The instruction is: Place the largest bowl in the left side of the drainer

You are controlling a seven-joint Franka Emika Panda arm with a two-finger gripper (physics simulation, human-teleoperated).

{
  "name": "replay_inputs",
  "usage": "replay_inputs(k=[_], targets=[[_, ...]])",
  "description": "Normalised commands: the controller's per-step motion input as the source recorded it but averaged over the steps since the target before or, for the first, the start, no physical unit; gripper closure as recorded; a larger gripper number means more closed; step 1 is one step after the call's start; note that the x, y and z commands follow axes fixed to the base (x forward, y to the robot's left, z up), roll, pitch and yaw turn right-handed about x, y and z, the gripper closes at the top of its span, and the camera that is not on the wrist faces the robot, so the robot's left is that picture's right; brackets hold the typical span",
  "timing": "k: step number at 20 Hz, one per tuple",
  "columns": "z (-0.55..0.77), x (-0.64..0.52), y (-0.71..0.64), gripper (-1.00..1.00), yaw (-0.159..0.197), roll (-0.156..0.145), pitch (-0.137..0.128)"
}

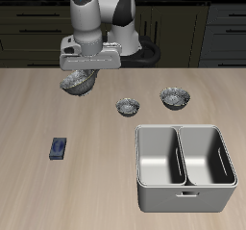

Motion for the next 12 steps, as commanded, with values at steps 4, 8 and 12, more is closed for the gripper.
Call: replay_inputs(k=[4,8,12], targets=[[0.29,0.00,0.19,1.00,-0.027,0.033,-0.015],[0.18,0.06,0.08,1.00,-0.010,0.015,-0.012],[0.29,0.01,0.20,1.00,-0.031,0.029,-0.019]])
